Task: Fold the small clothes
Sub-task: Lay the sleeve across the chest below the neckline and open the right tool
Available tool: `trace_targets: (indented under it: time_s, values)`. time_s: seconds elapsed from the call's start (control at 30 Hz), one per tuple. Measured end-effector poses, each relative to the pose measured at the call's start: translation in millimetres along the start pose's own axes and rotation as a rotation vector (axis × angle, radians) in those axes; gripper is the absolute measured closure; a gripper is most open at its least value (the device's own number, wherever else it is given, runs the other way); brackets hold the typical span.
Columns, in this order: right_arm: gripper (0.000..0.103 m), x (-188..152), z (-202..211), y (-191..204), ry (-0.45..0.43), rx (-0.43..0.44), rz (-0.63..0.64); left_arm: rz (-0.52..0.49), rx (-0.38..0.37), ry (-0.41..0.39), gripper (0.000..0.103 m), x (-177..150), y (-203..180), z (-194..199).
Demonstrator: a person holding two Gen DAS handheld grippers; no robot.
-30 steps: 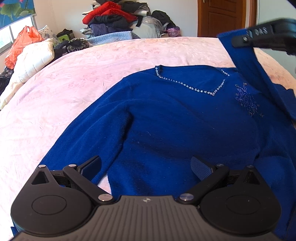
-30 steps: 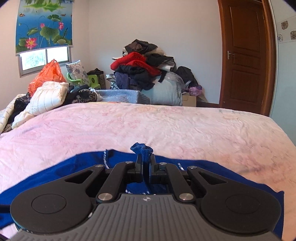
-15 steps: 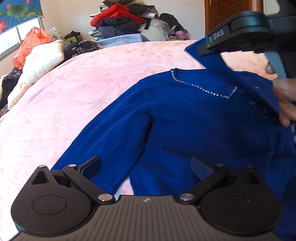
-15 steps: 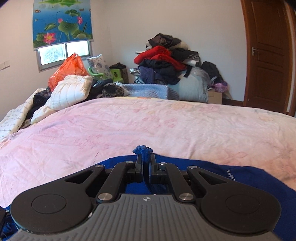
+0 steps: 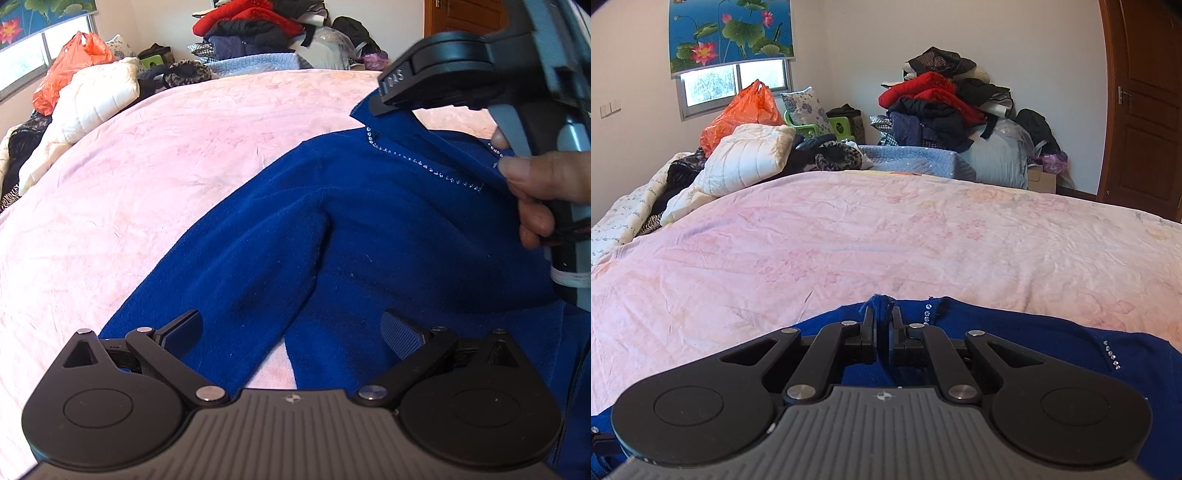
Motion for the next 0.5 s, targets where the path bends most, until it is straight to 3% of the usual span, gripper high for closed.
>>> trace_targets:
  time_s: [0.2,0.4,0.5]
  values:
    - [0.095,-2,-11,7,0.009,0.010,-0.004,0.000,-0.002,0.010,0.000,-1,1,-3]
    - [0.094,-20,-36,7,0.094,0.012,-0.017,0.005,-0.006,0.021,0.000,-2,3,-5]
    - [0.082,-30,-49,1,0.177,0.041,-0.074,0.003,-0.007,0.023,0.000,-1,3,-6]
Point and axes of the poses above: each gripper's, at about its wrist camera, not at the fingertips, and z roughly against the way its jaws point, y to its left, x to its top, the point moved 7 cm from there along -z, roughly the way its jaws point, and after that the axes turned 13 degrees about -z, right-handed, at the moved point
